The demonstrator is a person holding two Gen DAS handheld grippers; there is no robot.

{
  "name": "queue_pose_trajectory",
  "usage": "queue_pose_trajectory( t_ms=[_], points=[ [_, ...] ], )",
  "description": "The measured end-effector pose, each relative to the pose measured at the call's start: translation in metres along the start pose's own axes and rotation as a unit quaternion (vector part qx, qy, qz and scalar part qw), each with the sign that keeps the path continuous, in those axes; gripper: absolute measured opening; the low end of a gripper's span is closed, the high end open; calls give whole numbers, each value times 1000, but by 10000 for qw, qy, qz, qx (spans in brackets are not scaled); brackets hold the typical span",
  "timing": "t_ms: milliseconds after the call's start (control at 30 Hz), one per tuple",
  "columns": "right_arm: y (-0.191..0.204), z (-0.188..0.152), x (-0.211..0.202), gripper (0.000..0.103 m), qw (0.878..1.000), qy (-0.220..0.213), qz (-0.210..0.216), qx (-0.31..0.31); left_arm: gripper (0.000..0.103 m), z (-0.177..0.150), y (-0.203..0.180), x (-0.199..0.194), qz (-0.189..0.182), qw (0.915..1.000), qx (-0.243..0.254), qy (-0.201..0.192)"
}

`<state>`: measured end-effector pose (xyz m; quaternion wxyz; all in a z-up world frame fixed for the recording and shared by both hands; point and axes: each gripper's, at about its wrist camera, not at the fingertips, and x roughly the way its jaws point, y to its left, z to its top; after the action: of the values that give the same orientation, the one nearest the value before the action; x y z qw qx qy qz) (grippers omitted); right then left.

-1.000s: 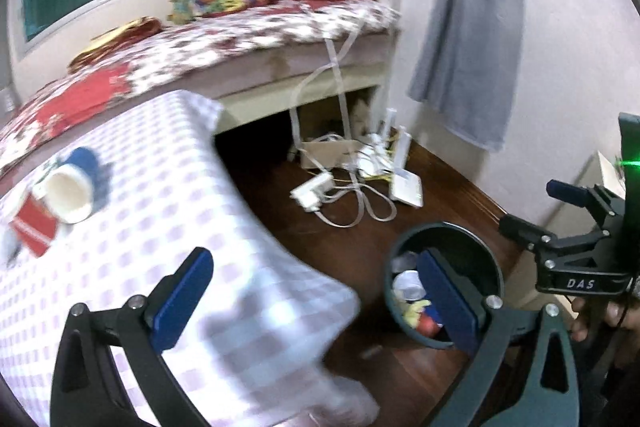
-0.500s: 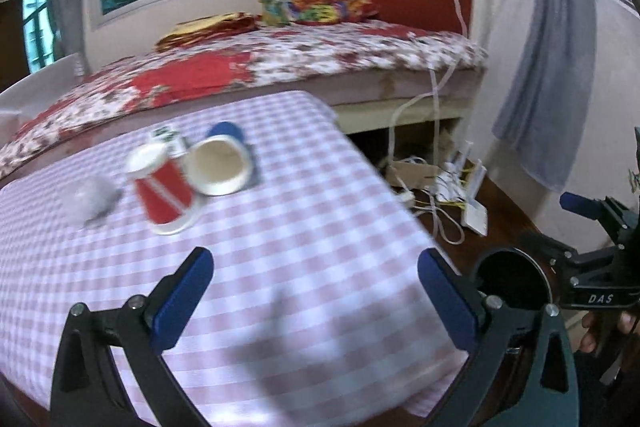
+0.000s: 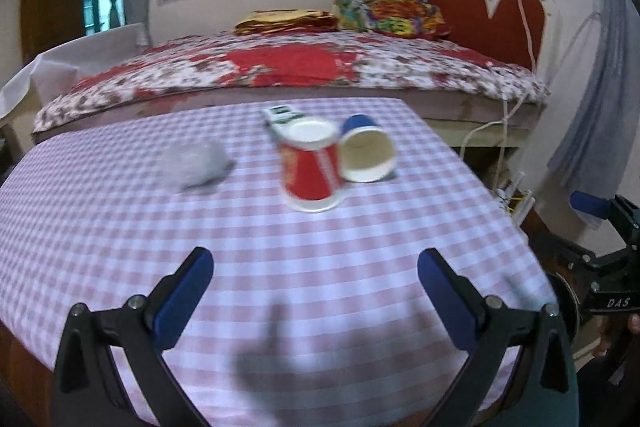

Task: Collect trash
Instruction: 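Move both open tools back over the table toward the paper cups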

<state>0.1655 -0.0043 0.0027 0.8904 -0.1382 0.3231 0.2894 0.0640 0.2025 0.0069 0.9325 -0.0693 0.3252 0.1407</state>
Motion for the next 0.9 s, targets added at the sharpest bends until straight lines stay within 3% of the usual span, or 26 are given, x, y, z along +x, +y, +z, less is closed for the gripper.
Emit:
queue_pose_trajectory(
  t_ms=[233, 333, 600, 733, 900],
  points=[
    [37, 18, 20, 103, 9993, 142, 287, -177, 101, -8, 50, 0, 304, 9990, -330, 21],
    [48, 27, 27, 103, 9992, 105, 311, -221, 90, -10, 67, 4, 371, 9982, -459, 91],
    [53, 57, 60, 102, 9994, 52, 269, -200, 90, 6, 69, 23, 278, 9987, -434, 10],
    [47, 67, 77, 79, 9994, 113, 265, -195, 90, 19, 57, 38, 139, 9993, -336, -33],
    [40, 75, 105, 73, 9993, 172, 303, -163, 90, 30, 47, 53, 39, 9995, -309, -72]
  ],
)
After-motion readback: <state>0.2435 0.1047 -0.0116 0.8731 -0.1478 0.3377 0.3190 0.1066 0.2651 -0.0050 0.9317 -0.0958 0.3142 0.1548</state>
